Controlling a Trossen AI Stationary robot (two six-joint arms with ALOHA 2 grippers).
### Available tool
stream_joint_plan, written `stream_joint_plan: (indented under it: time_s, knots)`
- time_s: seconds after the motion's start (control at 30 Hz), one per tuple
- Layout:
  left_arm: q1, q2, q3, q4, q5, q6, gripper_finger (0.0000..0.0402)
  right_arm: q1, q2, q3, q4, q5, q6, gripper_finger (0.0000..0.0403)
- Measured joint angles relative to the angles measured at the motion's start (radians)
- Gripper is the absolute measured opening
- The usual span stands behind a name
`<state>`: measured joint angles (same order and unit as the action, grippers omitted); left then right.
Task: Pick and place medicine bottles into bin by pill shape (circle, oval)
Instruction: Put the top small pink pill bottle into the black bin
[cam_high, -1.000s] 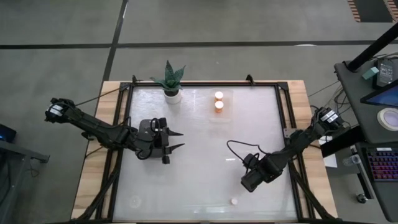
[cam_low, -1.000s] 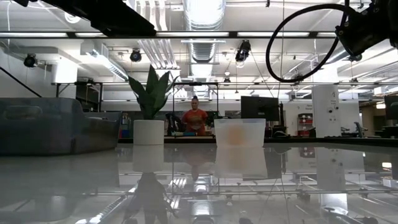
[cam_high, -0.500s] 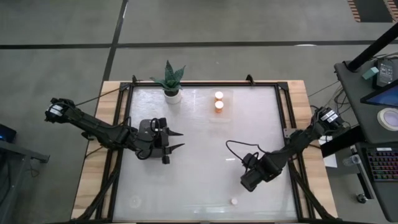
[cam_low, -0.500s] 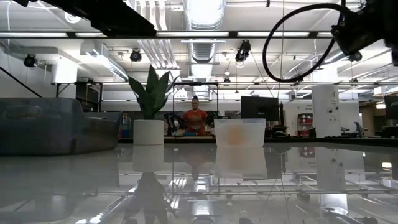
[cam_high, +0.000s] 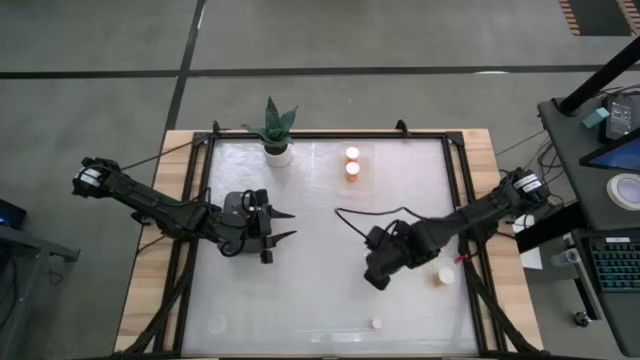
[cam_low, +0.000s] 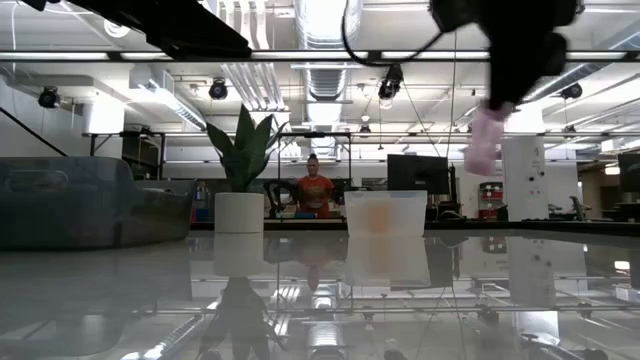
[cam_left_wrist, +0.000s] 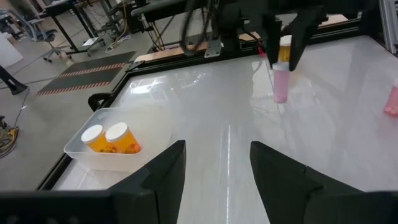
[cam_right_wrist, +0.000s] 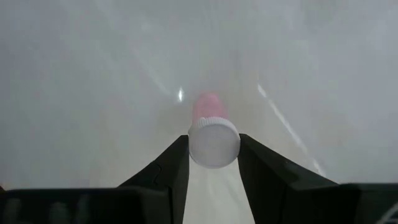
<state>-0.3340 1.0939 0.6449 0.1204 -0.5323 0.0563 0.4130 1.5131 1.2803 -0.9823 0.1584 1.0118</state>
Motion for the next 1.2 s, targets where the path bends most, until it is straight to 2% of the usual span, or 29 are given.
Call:
stream_joint_plan:
  time_s: [0.2, 0.43, 0.73, 1.2]
  knots:
    - [0.0, 0.0, 0.0, 0.0, 0.0, 0.0, 0.0164, -0.064, 0.0, 0.028, 0.141, 0.08, -0.215, 0.0119]
    - [0.0, 0.0, 0.0, 0.005, 0.0, 0.0, 0.0164, -0.142, 0.002, 0.026, 0.348, 0.103, -0.428, 0.0119]
    - [0.0, 0.0, 0.0, 0.009, 0.0, 0.0, 0.0164, -0.202, 0.041, 0.026, 0.593, 0.103, -0.609, 0.012]
    - [0.0, 0.0, -0.019, 0.002, 0.0, 0.0, 0.0164, -0.229, 0.165, 0.237, 0.565, 0.1, -0.798, 0.012]
